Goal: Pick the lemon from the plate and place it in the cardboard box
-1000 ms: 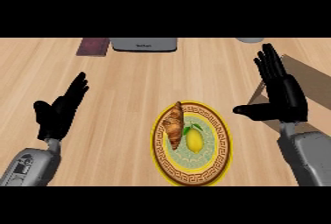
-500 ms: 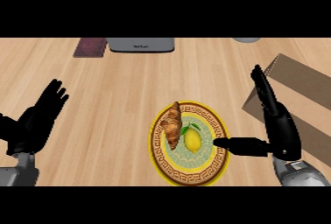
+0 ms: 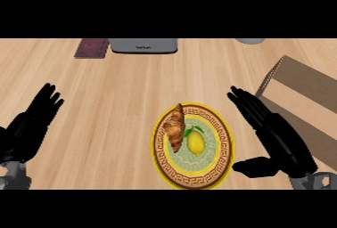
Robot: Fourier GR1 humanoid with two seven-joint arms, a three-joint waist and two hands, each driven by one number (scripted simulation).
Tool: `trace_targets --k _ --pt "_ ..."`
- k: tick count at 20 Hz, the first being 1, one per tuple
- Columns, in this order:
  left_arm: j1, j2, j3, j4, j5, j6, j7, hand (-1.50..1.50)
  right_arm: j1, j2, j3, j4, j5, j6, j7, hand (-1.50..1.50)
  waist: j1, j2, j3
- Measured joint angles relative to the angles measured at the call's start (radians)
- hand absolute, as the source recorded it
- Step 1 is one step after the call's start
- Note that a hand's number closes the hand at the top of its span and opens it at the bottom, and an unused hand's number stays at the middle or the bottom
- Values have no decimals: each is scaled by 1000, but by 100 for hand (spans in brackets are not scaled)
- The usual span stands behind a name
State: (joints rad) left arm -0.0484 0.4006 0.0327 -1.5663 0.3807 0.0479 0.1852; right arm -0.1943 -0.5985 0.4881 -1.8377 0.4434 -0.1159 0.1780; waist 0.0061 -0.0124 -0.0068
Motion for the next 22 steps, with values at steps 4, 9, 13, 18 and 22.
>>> trace_targets --k 4,9,13,18,22 --pt "-2 -5 -7 -12 -4 6 15 0 -90 -6 87 -48 82 164 258 -150 7 3 0" --pt "-2 -6 0 -25 0 0 20 0 -225 119 171 -41 89 369 567 -150 13 8 2" --pt "12 -19 -1 -32 -10 1 17 0 -297 250 185 26 55 475 725 -150 10 10 4" --pt "8 -17 29 -24 -14 -15 14 0 -298 323 168 45 42 524 772 -150 0 11 6" --pt "29 -27 28 -52 -24 -19 26 0 -305 337 134 72 28 568 770 -150 -1 11 6"
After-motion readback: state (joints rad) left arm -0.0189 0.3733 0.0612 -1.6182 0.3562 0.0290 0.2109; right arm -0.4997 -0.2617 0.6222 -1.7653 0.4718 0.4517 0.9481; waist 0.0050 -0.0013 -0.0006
